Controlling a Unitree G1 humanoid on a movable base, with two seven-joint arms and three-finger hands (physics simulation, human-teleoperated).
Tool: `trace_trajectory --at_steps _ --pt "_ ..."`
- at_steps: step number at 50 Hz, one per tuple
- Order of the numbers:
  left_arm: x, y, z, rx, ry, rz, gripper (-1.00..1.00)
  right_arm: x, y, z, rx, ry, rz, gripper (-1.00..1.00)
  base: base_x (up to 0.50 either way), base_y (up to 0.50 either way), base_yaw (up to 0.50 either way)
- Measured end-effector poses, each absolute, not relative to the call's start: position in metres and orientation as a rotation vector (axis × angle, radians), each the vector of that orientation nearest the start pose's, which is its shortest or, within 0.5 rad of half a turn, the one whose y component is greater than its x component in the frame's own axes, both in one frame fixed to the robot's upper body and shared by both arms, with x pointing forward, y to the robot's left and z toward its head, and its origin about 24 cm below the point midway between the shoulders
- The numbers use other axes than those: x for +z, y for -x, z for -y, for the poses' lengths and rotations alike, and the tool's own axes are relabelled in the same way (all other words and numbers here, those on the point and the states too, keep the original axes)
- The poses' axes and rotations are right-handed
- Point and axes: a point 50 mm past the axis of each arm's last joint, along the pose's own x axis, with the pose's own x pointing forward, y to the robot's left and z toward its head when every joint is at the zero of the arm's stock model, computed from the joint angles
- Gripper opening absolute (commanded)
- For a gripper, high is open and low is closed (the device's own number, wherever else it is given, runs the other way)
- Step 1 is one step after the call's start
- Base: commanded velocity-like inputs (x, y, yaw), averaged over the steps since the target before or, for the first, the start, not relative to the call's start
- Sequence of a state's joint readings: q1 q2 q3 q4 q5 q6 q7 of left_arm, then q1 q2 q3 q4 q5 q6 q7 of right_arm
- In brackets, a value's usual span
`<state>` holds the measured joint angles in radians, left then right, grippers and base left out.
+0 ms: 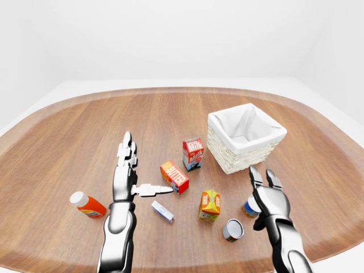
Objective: Pick up the alphabet soup and the tomato sauce, and put them in the basket.
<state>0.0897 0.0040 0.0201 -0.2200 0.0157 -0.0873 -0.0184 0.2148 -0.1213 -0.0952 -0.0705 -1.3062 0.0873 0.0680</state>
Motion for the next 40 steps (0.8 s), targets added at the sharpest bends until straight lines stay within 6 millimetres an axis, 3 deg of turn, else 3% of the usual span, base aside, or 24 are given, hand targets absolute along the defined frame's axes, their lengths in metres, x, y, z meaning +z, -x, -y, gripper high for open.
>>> trace_trajectory --at_steps 40 --pt "0.083 -0.234 -0.159 0.028 -0.030 0.231 1.00 -0.012 -0.209 0.228 -0.031 1.404 -0.381 1.00 0.00 0.00 0.00"
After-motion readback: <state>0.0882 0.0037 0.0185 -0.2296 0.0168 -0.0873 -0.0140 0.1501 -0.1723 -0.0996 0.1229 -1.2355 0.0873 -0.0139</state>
